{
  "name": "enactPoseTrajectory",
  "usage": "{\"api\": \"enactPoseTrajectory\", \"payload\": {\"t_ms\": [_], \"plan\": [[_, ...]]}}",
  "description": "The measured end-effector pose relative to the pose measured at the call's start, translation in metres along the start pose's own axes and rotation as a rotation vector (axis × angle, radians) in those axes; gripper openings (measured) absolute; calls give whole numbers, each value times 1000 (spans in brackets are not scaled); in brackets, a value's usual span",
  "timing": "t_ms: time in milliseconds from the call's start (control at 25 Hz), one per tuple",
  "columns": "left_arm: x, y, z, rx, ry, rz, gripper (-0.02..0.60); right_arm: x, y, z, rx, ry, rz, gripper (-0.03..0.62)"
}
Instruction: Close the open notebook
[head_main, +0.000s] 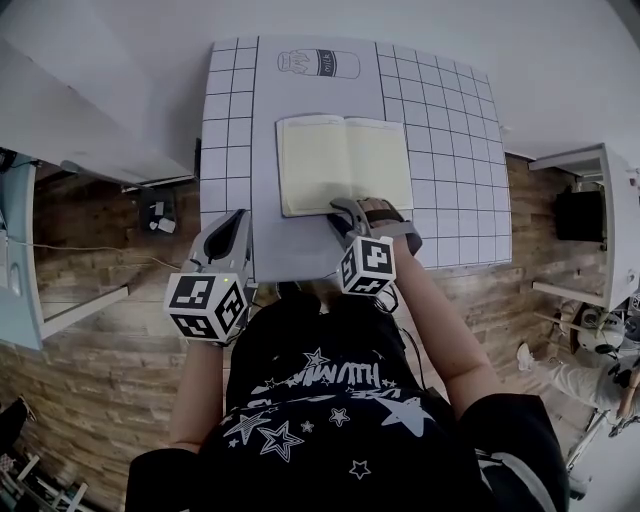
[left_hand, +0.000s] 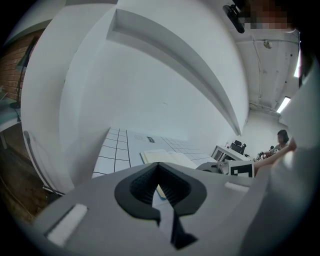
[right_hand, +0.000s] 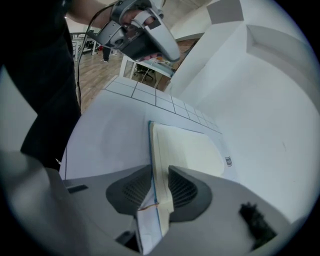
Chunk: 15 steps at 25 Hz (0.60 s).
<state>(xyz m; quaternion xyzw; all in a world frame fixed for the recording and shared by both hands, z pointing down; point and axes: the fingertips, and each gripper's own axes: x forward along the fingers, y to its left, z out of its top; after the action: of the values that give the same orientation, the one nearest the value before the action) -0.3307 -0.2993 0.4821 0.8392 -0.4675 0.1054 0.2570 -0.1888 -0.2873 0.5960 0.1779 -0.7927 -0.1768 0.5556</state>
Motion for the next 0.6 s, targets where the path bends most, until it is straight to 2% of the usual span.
{"api": "enactPoseTrajectory", "payload": {"t_ms": [200, 440, 600], "plan": [[1, -3, -3, 2, 9, -1, 9, 1, 5, 0, 22, -16, 18, 61], [0, -9, -3, 9, 4, 36, 9, 2, 5, 2, 115, -27, 101, 37], [-3, -20, -2, 19, -6, 63, 9, -5, 2, 3, 133, -54, 101, 27]]}}
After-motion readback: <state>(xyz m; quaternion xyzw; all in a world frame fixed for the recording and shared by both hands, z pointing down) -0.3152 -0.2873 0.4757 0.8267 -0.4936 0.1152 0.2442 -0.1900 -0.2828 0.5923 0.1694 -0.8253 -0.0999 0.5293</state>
